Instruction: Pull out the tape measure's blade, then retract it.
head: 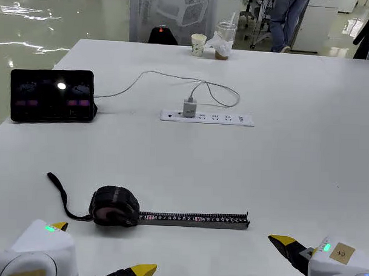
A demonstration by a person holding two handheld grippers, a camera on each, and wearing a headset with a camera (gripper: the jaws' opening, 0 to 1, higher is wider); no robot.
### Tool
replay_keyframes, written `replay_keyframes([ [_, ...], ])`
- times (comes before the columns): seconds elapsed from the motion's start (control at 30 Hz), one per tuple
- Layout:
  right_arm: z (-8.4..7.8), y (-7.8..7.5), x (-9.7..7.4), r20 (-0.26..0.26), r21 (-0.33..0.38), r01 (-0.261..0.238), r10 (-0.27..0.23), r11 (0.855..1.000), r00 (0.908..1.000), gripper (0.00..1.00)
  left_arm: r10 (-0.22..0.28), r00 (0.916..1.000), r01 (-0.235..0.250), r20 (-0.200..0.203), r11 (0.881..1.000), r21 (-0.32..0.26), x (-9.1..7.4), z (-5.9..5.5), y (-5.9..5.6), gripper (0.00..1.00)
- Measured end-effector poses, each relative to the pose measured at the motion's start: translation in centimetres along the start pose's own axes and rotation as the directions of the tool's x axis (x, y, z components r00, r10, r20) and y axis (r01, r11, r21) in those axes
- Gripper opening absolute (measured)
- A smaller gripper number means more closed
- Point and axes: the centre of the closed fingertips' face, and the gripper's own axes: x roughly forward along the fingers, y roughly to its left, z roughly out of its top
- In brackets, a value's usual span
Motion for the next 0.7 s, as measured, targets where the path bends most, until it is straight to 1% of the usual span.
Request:
replay_keyframes([
  [0.1,0.0,-0.4,0.2,-0.006,-0.011,-0.012,0.012,1.0,0.9999,0.83,0.011,0.9999,-0.011,-0.001,1.0,-0.02,0.3,0.1,0.4,0.99],
  [0.2,-0.2,-0.9,0.5,-0.013,-0.025,-0.028,0.028,0.999,0.9995,0.8,0.024,0.9997,-0.024,0.003,0.999,-0.027,0.7,0.2,0.8,0.99],
  [0.27,-0.3,-1.2,0.7,-0.018,-0.022,-0.032,0.032,0.999,0.9993,0.79,0.028,0.9996,-0.028,0.002,0.999,-0.028,1.0,0.3,0.9,0.99],
  [0.47,-0.4,-2.6,1.2,-0.037,-0.046,-0.036,0.034,0.998,0.9987,0.75,0.038,0.9993,-0.038,0.0,0.998,-0.041,1.6,0.6,1.1,0.97],
  [0.6,-0.5,-3.1,1.5,-0.052,-0.067,-0.046,0.042,0.997,0.9978,0.73,0.042,0.9991,-0.043,-0.002,0.998,-0.051,2.2,0.7,1.4,0.97],
  [0.7,-0.5,-3.5,1.7,-0.061,-0.083,-0.054,0.049,0.995,0.997,0.71,0.046,0.9989,-0.046,0.001,0.998,-0.052,2.7,1.1,1.5,0.96],
])
